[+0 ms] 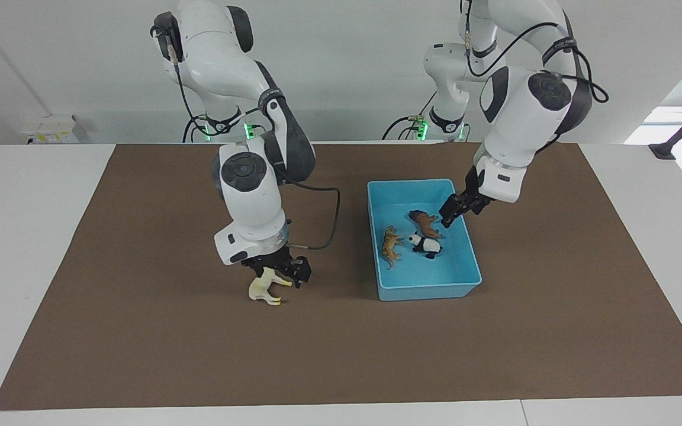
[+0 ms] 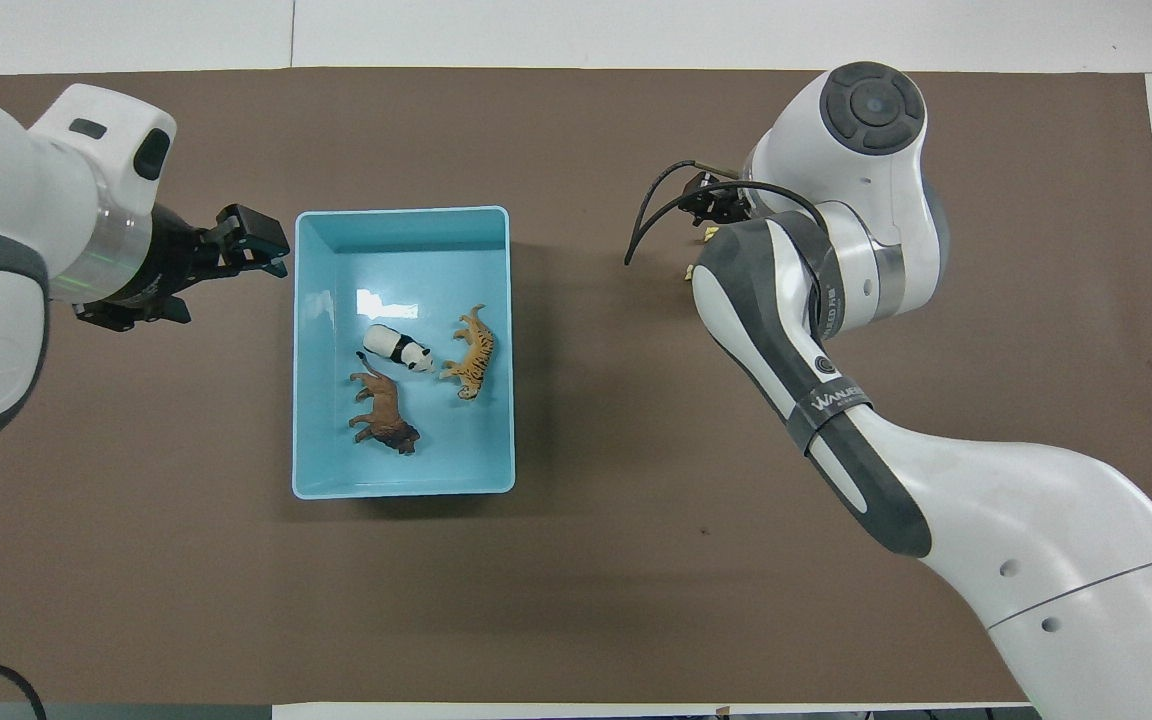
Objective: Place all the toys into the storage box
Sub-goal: 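Grasp the cream horse with the right gripper while the left gripper withdraws, then carry the cream horse into the blue box and open the right gripper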
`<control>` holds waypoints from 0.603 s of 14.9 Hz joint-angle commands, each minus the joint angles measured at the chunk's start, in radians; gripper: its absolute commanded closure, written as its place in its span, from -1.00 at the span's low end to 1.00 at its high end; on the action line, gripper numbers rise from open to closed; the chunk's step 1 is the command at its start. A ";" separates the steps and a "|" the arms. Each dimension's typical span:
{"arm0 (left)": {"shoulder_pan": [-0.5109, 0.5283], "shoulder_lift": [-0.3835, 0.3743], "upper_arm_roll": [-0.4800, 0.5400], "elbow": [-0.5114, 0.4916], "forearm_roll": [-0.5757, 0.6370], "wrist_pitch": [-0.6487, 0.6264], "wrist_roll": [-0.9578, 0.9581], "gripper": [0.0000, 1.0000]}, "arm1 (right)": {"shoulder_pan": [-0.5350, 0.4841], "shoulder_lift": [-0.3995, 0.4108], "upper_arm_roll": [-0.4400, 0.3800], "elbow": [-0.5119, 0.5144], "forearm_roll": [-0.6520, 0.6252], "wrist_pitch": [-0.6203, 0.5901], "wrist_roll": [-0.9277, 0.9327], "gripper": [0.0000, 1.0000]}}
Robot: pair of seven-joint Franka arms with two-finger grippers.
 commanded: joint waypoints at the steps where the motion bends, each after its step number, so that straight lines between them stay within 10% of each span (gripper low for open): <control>1: 0.033 -0.066 -0.002 -0.009 0.027 -0.123 0.153 -1.00 | -0.027 -0.096 0.008 -0.199 -0.015 0.111 -0.037 -1.00; 9: 0.136 -0.069 -0.001 0.003 0.078 -0.194 0.393 -1.00 | -0.017 -0.062 0.008 -0.285 -0.026 0.235 -0.070 -1.00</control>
